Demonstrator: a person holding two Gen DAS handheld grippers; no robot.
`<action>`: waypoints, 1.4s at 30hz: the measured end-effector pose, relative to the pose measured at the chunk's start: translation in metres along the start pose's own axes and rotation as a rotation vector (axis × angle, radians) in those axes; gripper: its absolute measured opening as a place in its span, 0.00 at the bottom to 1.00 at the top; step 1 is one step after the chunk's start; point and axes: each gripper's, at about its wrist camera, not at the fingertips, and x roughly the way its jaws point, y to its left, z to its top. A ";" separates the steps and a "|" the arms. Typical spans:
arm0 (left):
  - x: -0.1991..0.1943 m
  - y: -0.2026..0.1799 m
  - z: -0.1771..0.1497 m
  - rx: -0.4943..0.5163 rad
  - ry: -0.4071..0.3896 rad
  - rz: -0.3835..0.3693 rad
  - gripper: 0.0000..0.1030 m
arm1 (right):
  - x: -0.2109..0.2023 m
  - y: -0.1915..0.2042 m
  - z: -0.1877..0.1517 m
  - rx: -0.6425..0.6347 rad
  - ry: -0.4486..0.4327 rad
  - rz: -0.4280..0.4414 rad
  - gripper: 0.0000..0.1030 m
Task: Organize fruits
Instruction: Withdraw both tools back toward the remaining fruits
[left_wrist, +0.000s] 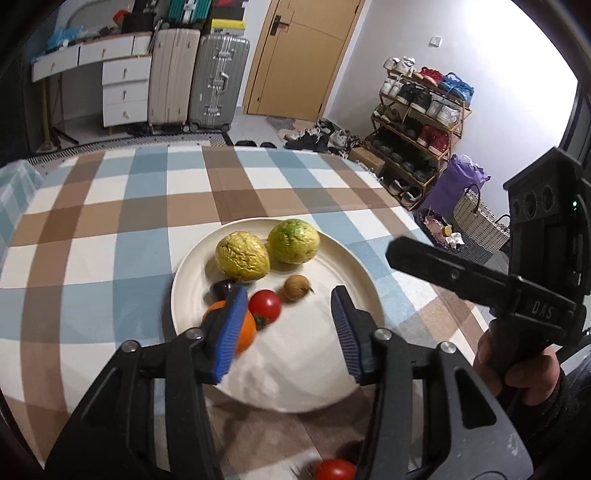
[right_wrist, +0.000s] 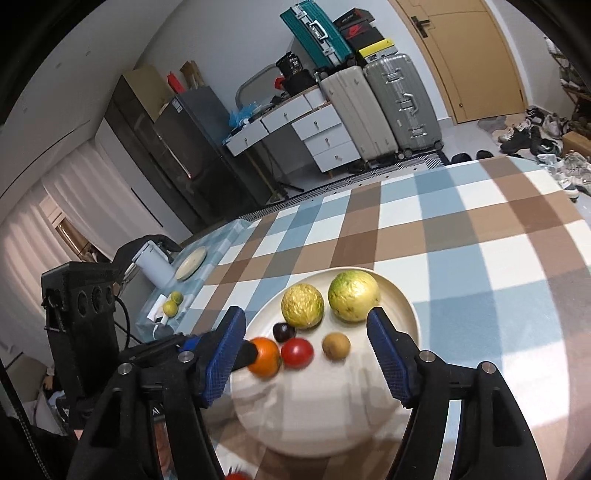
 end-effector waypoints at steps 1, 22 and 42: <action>-0.006 -0.004 -0.002 0.005 -0.008 0.004 0.43 | -0.007 0.001 -0.003 0.003 -0.004 -0.005 0.75; -0.135 -0.056 -0.069 0.037 -0.109 0.111 0.81 | -0.120 0.055 -0.072 -0.107 -0.124 -0.057 1.00; -0.124 -0.022 -0.171 -0.066 0.023 0.143 0.98 | -0.092 0.073 -0.159 -0.165 0.054 -0.099 1.00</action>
